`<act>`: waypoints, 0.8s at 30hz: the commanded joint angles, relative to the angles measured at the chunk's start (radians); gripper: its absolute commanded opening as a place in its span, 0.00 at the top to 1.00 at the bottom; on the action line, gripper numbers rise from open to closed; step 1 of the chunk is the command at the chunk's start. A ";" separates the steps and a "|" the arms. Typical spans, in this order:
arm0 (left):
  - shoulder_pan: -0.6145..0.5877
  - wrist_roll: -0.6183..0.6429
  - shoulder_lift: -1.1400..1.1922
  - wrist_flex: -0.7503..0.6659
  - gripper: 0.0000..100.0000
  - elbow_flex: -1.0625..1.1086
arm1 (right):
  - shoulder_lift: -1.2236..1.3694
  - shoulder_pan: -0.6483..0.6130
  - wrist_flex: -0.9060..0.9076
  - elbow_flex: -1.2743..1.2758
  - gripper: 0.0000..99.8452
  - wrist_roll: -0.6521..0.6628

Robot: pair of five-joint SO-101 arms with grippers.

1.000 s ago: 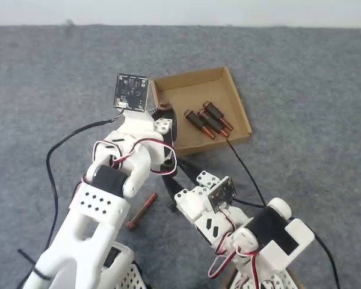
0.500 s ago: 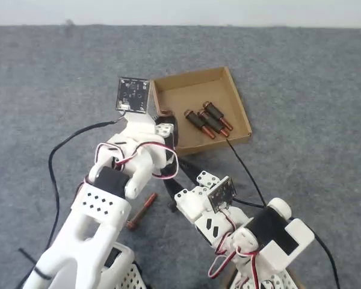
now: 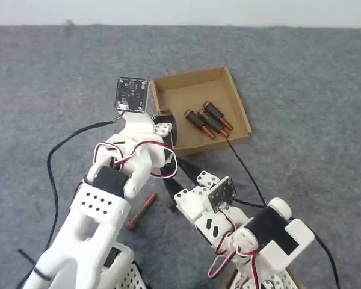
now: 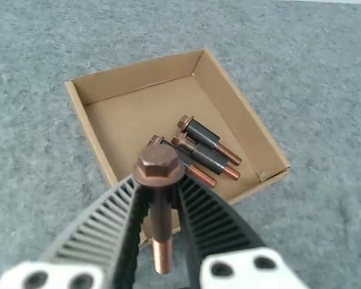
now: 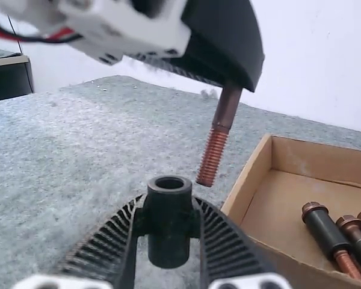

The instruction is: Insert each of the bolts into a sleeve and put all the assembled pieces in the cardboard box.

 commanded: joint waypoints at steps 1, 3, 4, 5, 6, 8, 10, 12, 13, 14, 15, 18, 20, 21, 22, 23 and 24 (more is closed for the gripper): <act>-0.003 0.003 -0.123 0.058 0.97 -0.050 | 0.001 -0.007 0.001 0.015 0.99 -0.008; -0.002 0.003 -0.210 0.083 0.97 -0.039 | 0.001 -0.007 0.001 0.015 0.99 -0.008; -0.005 0.003 -0.249 0.084 0.97 -0.025 | 0.001 -0.007 0.001 0.015 0.99 -0.008; -0.005 0.003 -0.275 0.084 0.97 -0.010 | 0.001 -0.007 0.001 0.014 0.99 -0.008; -0.003 0.003 -0.285 0.083 0.97 0.001 | 0.001 -0.007 0.002 0.014 0.99 -0.009; -0.003 0.003 -0.279 0.057 0.97 0.015 | 0.001 -0.007 0.002 0.014 0.99 -0.009; -0.003 0.003 -0.256 0.046 0.97 0.019 | 0.001 -0.007 0.002 0.014 0.99 -0.009; 0.005 0.003 -0.227 0.046 0.97 0.016 | 0.001 -0.007 0.002 0.015 0.99 -0.009; 0.015 0.003 -0.215 0.048 0.97 0.015 | 0.001 -0.007 0.002 0.015 0.99 -0.009; 0.026 0.003 -0.209 0.048 0.97 0.016 | 0.001 -0.007 0.002 0.015 0.99 -0.009; 0.037 0.003 -0.204 0.049 0.97 0.016 | 0.001 -0.007 0.002 0.015 0.99 -0.009; 0.064 0.003 -0.203 0.072 0.97 0.012 | 0.001 -0.007 0.002 0.015 0.99 -0.009; 0.078 0.003 -0.204 0.089 0.97 0.012 | 0.001 -0.007 0.002 0.015 0.99 -0.009; 0.080 0.003 -0.204 0.089 0.97 0.012 | 0.001 -0.007 0.002 0.015 0.99 -0.009; 0.078 0.003 -0.204 0.089 0.97 0.012 | 0.001 -0.007 0.002 0.015 0.99 -0.009; 0.074 0.003 -0.204 0.086 0.97 0.012 | 0.001 -0.007 0.002 0.017 0.99 -0.009; 0.074 0.003 -0.203 0.086 0.97 0.012 | 0.001 -0.007 0.001 0.017 0.99 -0.008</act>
